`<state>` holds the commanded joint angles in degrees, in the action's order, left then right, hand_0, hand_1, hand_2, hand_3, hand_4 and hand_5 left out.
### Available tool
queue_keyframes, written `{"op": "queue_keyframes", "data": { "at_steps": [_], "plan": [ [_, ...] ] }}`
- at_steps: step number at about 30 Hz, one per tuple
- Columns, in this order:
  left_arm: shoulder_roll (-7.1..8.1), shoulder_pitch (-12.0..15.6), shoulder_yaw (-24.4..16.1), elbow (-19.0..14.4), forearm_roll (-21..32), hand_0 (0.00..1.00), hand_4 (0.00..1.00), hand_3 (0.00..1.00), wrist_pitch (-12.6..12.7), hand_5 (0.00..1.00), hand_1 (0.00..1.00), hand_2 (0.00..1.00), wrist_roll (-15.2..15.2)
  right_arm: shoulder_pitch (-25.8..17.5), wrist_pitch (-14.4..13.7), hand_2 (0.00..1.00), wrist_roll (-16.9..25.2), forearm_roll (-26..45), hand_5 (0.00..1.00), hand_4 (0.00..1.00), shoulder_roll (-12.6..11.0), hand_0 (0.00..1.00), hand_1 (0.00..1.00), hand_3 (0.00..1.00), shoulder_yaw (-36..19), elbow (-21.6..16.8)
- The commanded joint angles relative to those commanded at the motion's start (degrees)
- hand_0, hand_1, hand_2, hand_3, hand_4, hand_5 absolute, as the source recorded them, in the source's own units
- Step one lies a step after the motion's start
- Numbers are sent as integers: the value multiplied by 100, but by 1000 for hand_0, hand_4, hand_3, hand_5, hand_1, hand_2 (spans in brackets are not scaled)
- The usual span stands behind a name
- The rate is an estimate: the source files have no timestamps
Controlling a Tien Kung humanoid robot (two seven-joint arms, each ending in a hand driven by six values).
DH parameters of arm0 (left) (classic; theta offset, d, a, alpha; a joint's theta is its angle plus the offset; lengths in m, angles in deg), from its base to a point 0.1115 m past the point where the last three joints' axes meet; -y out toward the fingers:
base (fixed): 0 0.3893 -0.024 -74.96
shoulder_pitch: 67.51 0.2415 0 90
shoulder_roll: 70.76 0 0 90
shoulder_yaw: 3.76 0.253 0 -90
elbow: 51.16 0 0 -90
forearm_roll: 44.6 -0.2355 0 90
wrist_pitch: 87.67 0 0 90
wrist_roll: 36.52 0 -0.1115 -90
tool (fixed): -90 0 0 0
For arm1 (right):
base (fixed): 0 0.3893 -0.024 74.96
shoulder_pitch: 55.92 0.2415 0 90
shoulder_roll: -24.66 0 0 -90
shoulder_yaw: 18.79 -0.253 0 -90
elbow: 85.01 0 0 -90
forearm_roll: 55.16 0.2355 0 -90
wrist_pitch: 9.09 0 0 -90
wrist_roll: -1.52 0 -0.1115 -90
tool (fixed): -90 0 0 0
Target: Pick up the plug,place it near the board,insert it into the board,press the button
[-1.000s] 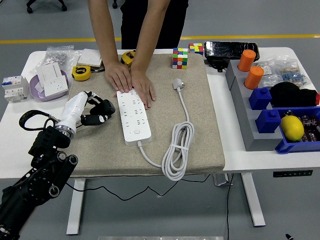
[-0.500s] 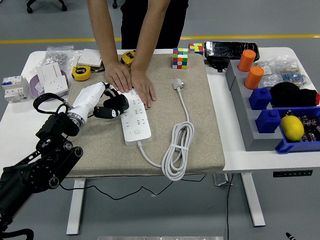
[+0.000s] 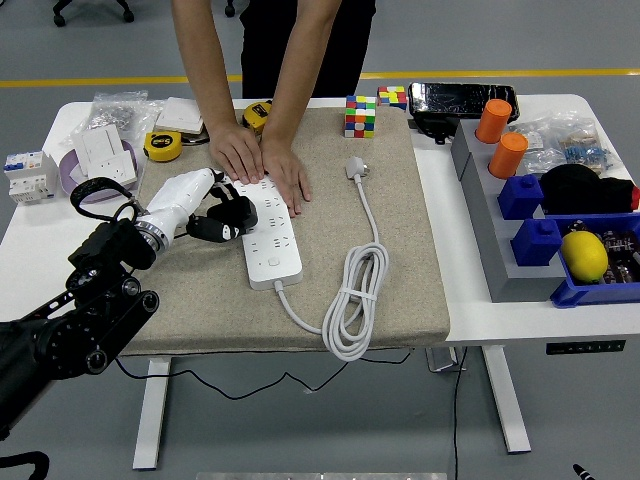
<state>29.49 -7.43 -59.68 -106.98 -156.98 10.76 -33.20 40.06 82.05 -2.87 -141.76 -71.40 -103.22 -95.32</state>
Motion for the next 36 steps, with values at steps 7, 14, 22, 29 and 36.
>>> {"op": "queue_keyframes", "data": {
  "at_steps": [7,14,22,29,36],
  "plan": [
    [24,28,1,-53,42,781,461,389,-3,2,638,434,-24,-7,0,749,3,4,976,998,-4,826,758,781,8,0],
    [21,14,7,108,4,780,462,390,4,2,639,436,-45,-10,0,750,6,8,976,998,-9,826,758,781,12,0],
    [9,-27,12,191,-58,777,470,395,18,2,648,447,-50,11,-3,749,4,16,977,998,-9,826,758,781,1,0],
    [23,-35,47,198,-73,776,472,398,-6,2,650,449,-43,19,-6,749,8,28,977,998,-14,826,758,781,0,0],
    [45,-38,82,200,-40,778,487,417,-83,2,655,466,-41,21,-8,749,9,35,977,998,-20,826,758,781,1,0]
  ]
}}
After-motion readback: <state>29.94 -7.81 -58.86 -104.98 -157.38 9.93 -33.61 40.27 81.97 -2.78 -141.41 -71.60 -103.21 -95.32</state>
